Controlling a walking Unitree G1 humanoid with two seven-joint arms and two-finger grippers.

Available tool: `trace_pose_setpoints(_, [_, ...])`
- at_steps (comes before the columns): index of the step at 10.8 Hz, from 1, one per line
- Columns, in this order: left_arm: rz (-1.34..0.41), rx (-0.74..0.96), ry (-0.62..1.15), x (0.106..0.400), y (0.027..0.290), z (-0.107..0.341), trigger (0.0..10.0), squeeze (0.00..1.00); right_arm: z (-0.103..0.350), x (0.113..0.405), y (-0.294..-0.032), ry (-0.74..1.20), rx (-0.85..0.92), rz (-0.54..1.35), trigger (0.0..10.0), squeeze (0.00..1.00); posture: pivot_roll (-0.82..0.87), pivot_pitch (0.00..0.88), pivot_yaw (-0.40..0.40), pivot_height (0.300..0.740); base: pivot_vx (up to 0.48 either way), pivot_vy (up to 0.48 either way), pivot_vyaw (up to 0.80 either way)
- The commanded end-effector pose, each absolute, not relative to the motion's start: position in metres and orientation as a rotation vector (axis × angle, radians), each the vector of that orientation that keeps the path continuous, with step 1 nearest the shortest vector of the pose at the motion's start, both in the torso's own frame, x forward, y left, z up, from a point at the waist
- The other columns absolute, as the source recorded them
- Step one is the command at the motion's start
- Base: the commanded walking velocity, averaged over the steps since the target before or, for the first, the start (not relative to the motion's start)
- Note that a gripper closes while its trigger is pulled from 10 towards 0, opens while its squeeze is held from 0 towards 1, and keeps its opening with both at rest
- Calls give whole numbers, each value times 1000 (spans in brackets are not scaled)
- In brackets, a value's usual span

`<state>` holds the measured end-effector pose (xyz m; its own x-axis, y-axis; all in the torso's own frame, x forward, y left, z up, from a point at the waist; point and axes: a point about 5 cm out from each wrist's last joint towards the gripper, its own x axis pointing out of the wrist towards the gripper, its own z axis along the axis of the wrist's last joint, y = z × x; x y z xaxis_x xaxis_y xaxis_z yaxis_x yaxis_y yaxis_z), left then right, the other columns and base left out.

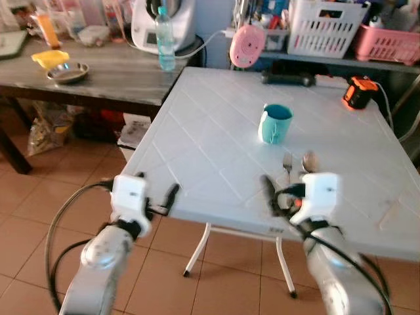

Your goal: Setting the table

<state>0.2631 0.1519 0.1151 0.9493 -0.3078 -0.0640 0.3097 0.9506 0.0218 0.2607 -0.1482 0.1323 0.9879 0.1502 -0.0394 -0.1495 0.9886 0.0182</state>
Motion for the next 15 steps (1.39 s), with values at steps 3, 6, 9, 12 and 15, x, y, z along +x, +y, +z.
trace_pose_setpoints(3, [-335,45,58,262,145,114,10000,0,137,261,-162,23,-19,73,10000,0,-8,47,31,740,0,0,0])
trace_pose_setpoints(6, [-368,25,31,261,139,118,10000,0,135,262,-172,37,-59,5,10000,0,-11,48,30,740,0,0,0])
trace_pose_setpoints(9, [-381,12,21,262,135,119,10000,0,136,266,-176,42,-74,-32,10000,0,-14,49,32,740,0,0,0])
trace_pose_setpoints(12, [-402,1,12,264,130,121,10000,0,143,282,-169,28,-48,-22,10000,0,-14,54,34,740,0,0,0])
trace_pose_setpoints(15, [-438,4,19,263,127,121,10000,0,137,298,-155,86,-45,-11,10000,0,-4,63,35,740,0,0,0])
